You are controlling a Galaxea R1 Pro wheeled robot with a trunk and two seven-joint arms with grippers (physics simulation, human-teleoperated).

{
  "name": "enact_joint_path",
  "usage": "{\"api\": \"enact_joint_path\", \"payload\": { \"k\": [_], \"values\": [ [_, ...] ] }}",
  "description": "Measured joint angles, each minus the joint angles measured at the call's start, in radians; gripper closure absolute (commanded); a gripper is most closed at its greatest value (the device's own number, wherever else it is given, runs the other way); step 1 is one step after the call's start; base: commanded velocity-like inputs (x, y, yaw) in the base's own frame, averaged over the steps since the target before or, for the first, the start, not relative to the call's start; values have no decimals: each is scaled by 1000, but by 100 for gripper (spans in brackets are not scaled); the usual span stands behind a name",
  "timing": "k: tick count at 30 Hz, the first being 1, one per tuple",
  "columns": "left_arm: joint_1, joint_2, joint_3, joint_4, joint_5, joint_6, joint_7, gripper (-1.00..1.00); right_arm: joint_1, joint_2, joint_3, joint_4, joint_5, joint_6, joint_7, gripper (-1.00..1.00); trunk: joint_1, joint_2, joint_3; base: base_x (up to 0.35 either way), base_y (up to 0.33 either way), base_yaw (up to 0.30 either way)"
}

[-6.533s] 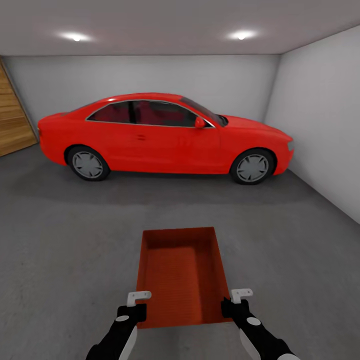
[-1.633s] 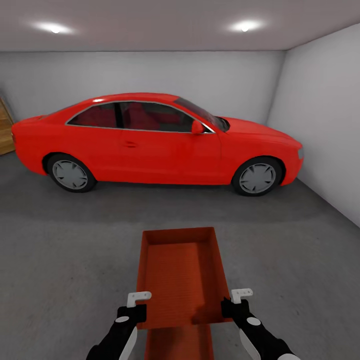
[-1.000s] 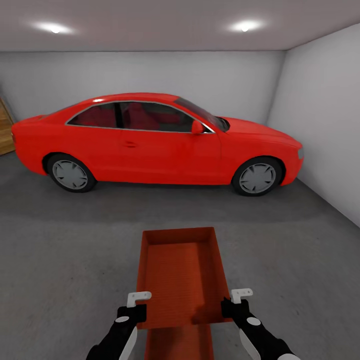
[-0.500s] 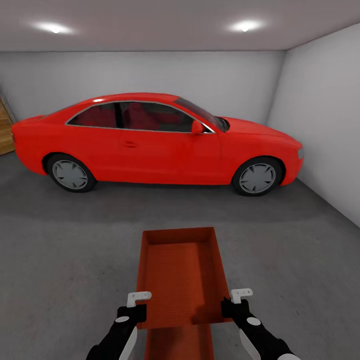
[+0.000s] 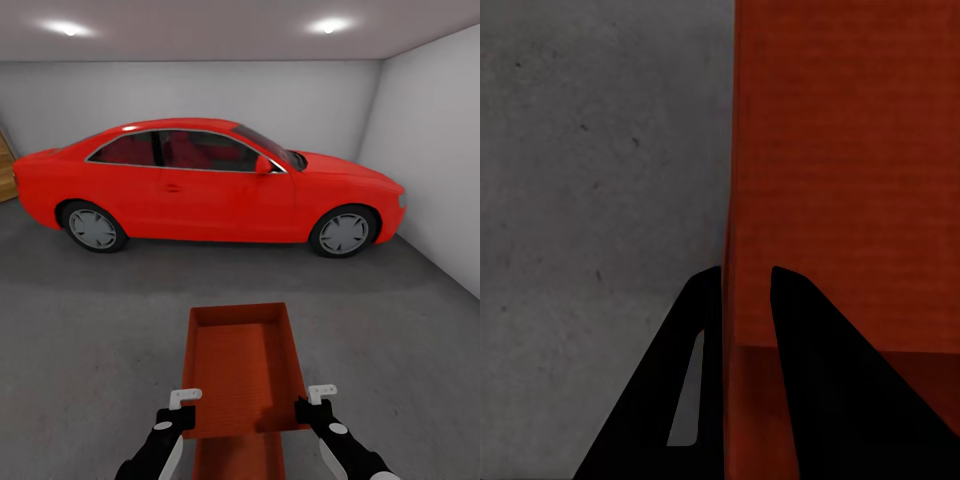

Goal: Move the two storage containers from the living room to the garage. In the garage, place one container on the floor and stack the other container on top of it (either order is fine).

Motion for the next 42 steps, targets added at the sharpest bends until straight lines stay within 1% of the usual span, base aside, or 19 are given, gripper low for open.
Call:
{"api": "enact_joint_path", "payload": {
  "k": [42],
  "values": [
    [0,0,3,0,-1,1,-1,100,0,1,0,0,0,1,-1,100,0,0,-68,0,0,0]
  ]
}}
